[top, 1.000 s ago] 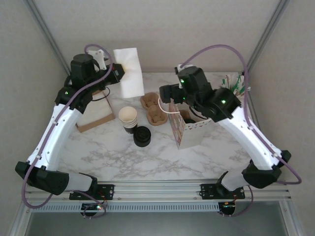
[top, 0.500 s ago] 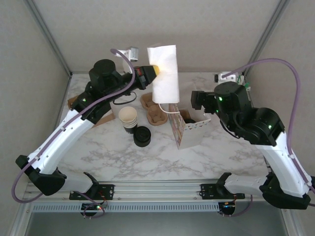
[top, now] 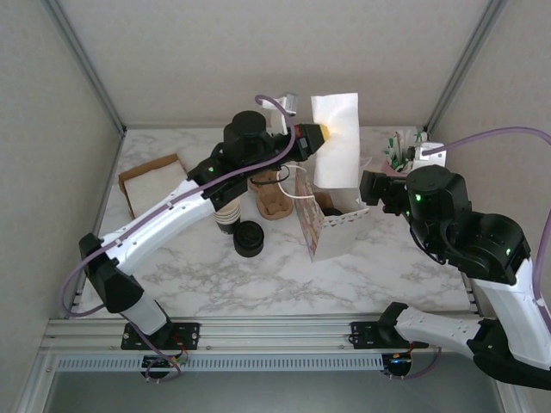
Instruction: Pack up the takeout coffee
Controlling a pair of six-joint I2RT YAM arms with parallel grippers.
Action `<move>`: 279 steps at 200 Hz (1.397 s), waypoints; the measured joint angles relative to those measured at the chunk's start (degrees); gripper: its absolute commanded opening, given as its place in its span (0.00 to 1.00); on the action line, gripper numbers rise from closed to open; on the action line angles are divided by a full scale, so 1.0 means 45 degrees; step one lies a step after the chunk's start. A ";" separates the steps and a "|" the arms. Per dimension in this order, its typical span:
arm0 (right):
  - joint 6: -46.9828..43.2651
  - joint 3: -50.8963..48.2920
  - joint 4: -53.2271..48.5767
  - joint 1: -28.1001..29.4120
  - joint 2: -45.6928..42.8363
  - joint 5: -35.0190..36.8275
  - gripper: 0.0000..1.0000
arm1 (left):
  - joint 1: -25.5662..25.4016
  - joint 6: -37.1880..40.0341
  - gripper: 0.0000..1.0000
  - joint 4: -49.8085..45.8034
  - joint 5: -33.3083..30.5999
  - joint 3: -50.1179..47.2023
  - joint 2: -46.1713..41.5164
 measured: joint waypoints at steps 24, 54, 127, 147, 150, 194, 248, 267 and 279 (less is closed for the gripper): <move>0.0029 -0.0175 -0.0039 0.0000 0.0029 0.0000 0.99 | 0.0000 -0.0175 0.00 0.0219 -0.0092 -0.0044 0.0194; 0.0034 -0.0185 -0.0034 0.0000 0.0228 -0.0005 0.99 | 0.0000 -0.0350 0.00 0.0510 -0.0151 -0.0384 0.0219; 0.0087 -0.0321 -0.0034 -0.0160 0.0903 -0.0049 0.99 | 0.0015 -0.0423 0.00 0.0627 -0.0418 -0.1331 0.0549; 0.0087 -0.0325 -0.0034 -0.0287 0.0991 -0.0121 0.99 | 0.0010 -0.0452 0.00 0.0442 -0.0539 -0.1423 0.0690; 0.0087 -0.0325 -0.0034 -0.0306 0.0996 -0.0136 0.99 | 0.0010 -0.0452 0.00 0.0427 -0.0563 -0.1423 0.0724; 0.0087 -0.0374 -0.0034 -0.0515 0.1185 -0.0238 0.99 | -0.0005 -0.0432 0.00 -0.0126 -0.1307 -0.1428 0.0801; 0.0092 -0.0549 -0.0034 -0.0996 0.1316 -0.0729 0.99 | -0.0345 -0.0253 0.00 -0.0675 -0.2166 -0.1486 0.0801; 0.0092 -0.0563 -0.0034 -0.1185 0.1316 -0.0889 0.99 | -0.0554 -0.0102 0.00 -0.0962 -0.2545 -0.1481 0.0816; 0.0097 -0.0563 -0.0034 -0.1258 0.1316 -0.1010 0.99 | -0.0670 -0.0019 0.00 -0.1127 -0.2773 -0.1481 0.0840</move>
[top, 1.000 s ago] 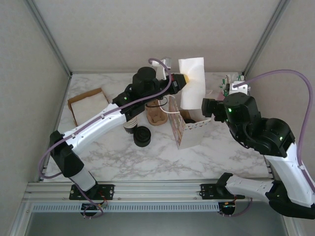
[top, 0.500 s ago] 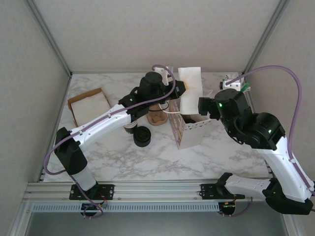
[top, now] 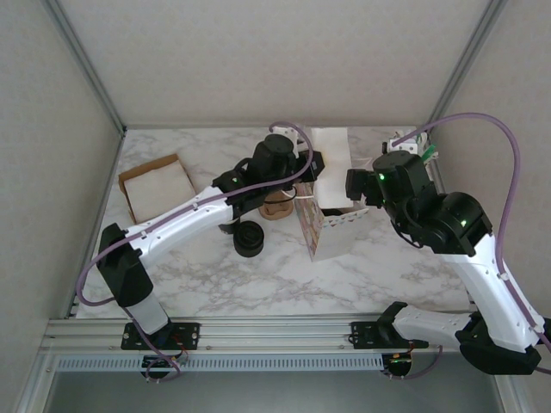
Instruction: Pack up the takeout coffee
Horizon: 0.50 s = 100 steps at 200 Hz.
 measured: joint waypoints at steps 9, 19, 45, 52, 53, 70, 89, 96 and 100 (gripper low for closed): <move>0.0000 -0.0015 0.0005 0.0000 0.0000 -0.0073 0.99 | -0.0102 0.0058 0.00 -0.0136 -0.0180 0.0015 0.0053; -0.0005 -0.0024 0.0010 -0.0068 0.0000 -0.0165 0.99 | -0.0233 0.0165 0.00 -0.0350 -0.0418 0.0117 0.0180; 0.0005 -0.0073 0.0010 -0.0423 0.0000 -0.0316 0.99 | -0.0529 0.0398 0.00 -0.0792 -0.0884 0.0389 0.0607; 0.0019 -0.0092 0.0005 -0.0457 0.0000 -0.0364 0.99 | -0.0597 0.0447 0.00 -0.0928 -0.1030 0.0418 0.0704; 0.0019 -0.0097 0.0010 -0.0466 0.0000 -0.0369 0.99 | -0.0607 0.0442 0.00 -0.0942 -0.1049 0.0423 0.0719; 0.0024 -0.0175 0.0024 -0.0520 0.0000 -0.0461 0.99 | -0.0714 0.0563 0.00 -0.1234 -0.1365 0.0437 0.0835; 0.0029 -0.0253 0.0058 -0.0627 0.0010 -0.0525 0.99 | -0.0748 0.0636 0.00 -0.1447 -0.1627 0.0549 0.0884; 0.0029 -0.0262 0.0068 -0.0665 0.0015 -0.0593 0.99 | -0.0748 0.0641 0.00 -0.1501 -0.1719 0.0646 0.0928; 0.0029 -0.0277 0.0083 -0.0680 0.0015 -0.0631 0.99 | -0.0748 0.0646 0.00 -0.1525 -0.1763 0.0704 0.0967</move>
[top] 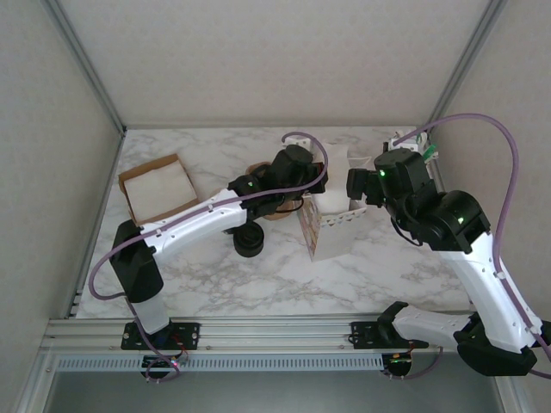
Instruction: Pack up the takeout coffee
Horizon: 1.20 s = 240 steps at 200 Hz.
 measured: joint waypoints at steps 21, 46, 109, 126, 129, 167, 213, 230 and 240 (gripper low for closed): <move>0.0000 -0.0063 0.0010 -0.0068 0.0010 -0.0146 0.99 | -0.0015 0.0044 0.00 -0.0175 -0.0199 0.0262 0.0219; 0.0000 -0.0131 0.0010 -0.0151 0.0083 -0.0185 0.99 | -0.0058 0.0087 0.00 -0.0345 -0.0325 0.0403 0.0457; 0.0000 -0.0165 0.0015 -0.0272 0.0141 -0.0291 0.99 | -0.0087 0.0170 0.21 -0.0724 -0.0355 0.0797 0.0641; 0.0000 -0.0180 0.0015 -0.0291 0.0146 -0.0379 0.99 | -0.0097 0.0223 0.24 -0.0869 -0.0359 0.0899 0.0641; 0.0000 -0.0180 0.0015 -0.0291 0.0151 -0.0389 0.99 | -0.0102 0.0228 0.25 -0.0879 -0.0359 0.0908 0.0641; 0.0000 -0.0189 0.0019 -0.0291 0.0282 -0.0476 0.99 | -0.0170 0.0272 0.32 -0.0957 -0.0359 0.0976 0.0641; 0.0000 -0.0189 0.0019 -0.0316 0.0321 -0.0481 0.99 | -0.0165 0.0384 0.32 -0.1418 -0.0690 0.1404 0.0636; 0.0000 -0.0189 0.0019 -0.0316 0.0325 -0.0481 0.99 | -0.0165 0.0476 0.31 -0.1642 -0.0913 0.1569 0.0636; -0.0005 -0.0189 0.0019 -0.0316 0.0335 -0.0481 0.99 | -0.0165 0.0529 0.30 -0.1773 -0.1025 0.1666 0.0636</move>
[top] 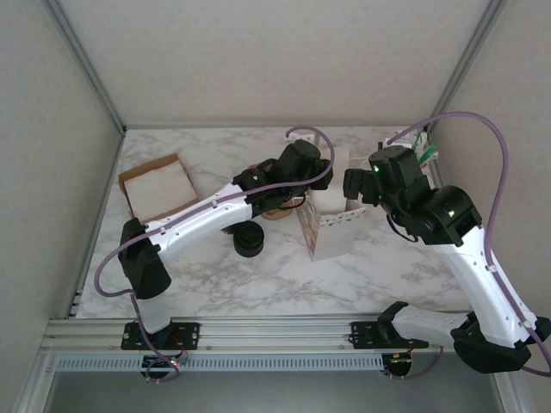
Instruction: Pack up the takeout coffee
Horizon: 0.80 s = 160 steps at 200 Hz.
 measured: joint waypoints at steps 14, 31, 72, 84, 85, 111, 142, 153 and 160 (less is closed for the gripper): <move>0.0000 0.0000 0.0000 -0.0005 0.0024 0.0005 0.99 | 0.0000 0.0117 0.28 -0.0175 -0.0112 0.0126 0.0000; 0.0000 0.0000 0.0000 -0.0005 0.0087 -0.0010 0.99 | 0.0000 0.0180 0.26 -0.0311 -0.0248 0.0272 0.0000; -0.0015 0.0000 -0.0005 -0.0092 0.0321 -0.0039 0.99 | 0.0010 0.0384 0.19 -0.0641 -0.0350 0.0597 0.0005; -0.0034 0.0005 -0.0005 -0.0126 0.0408 -0.0049 0.99 | 0.0010 0.0510 0.14 -0.0835 -0.0403 0.0758 0.0015; -0.0034 0.0005 -0.0005 -0.0131 0.0423 -0.0053 0.99 | 0.0010 0.0500 0.14 -0.0840 -0.0408 0.0767 0.0019; -0.0039 0.0005 -0.0005 -0.0228 0.0641 -0.0243 0.99 | 0.0049 0.0797 0.11 -0.1316 -0.0573 0.1418 0.0141; -0.0039 0.0005 -0.0005 -0.0374 0.0738 -0.0374 0.99 | 0.0097 0.0976 0.09 -0.1617 -0.0578 0.2089 0.0384; -0.0044 0.0005 -0.0005 -0.0442 0.0733 -0.0374 0.99 | 0.0097 0.1001 0.08 -0.1676 -0.0573 0.2215 0.0529; -0.0044 0.0005 -0.0005 -0.0481 0.0738 -0.0384 0.99 | 0.0097 0.1001 0.07 -0.1719 -0.0563 0.2234 0.0617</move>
